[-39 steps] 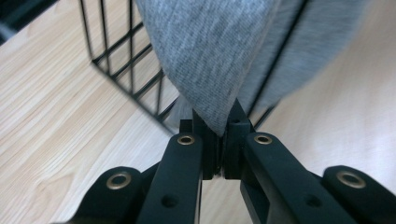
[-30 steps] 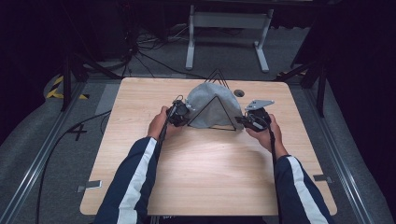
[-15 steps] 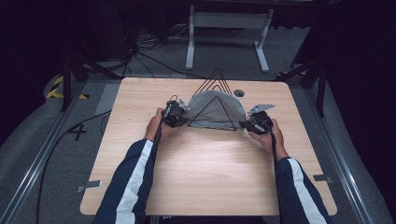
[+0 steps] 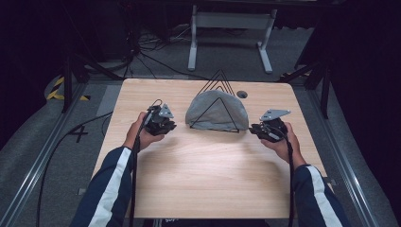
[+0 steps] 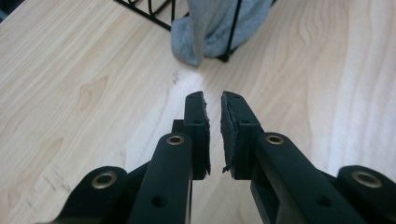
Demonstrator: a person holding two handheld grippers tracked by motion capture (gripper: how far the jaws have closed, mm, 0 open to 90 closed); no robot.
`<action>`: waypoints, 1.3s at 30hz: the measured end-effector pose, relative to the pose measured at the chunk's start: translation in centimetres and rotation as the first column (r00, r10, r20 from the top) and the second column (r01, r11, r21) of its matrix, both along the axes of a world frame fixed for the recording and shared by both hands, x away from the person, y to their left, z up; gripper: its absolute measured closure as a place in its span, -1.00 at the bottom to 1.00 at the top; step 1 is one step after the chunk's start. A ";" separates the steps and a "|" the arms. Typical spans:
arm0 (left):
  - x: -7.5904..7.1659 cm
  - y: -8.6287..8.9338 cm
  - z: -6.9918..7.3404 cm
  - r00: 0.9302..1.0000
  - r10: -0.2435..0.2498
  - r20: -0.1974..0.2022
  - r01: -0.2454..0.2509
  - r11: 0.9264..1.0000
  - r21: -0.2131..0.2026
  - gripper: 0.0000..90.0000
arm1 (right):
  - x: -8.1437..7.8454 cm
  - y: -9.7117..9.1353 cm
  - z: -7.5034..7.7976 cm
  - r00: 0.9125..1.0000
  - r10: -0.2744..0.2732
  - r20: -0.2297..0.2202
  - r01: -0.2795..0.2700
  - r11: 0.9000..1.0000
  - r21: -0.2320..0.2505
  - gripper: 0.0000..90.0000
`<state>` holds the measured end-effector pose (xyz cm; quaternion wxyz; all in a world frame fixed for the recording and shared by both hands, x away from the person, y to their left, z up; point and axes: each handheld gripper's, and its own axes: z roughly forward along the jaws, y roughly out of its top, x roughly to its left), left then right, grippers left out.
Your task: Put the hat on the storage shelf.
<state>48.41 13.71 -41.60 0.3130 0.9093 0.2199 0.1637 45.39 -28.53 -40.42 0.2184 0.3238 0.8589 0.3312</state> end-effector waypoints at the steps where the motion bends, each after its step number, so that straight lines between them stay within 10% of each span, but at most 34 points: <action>1: -0.4 0.2 0.0 1.000 -0.003 0.000 0.003 1.000 -0.001 0.80 | -0.3 -0.1 0.1 1.000 0.005 -0.001 -0.005 1.000 -0.003 0.71; 13: -5.8 3.2 -0.7 0.998 -0.063 -0.022 0.063 0.998 0.027 0.72 | -3.8 -1.8 -0.3 0.999 0.040 -0.017 -0.041 0.999 -0.015 0.59; 23: -11.4 5.6 -5.0 0.998 -0.003 -0.067 0.000 0.999 -0.041 -0.09 | -8.8 -5.4 -4.1 0.998 -0.001 -0.065 0.004 0.998 0.055 0.02; 31: -12.4 7.1 -6.4 0.994 0.058 -0.090 -0.073 0.981 -0.179 -0.39 | -10.8 -7.2 -6.1 0.995 -0.060 -0.075 0.069 0.990 0.124 -0.29; 39: -12.3 7.1 -6.4 0.994 0.053 -0.094 -0.069 0.983 -0.172 -0.46 | -10.9 -7.3 -6.3 0.994 -0.090 -0.063 0.097 0.987 0.128 -0.35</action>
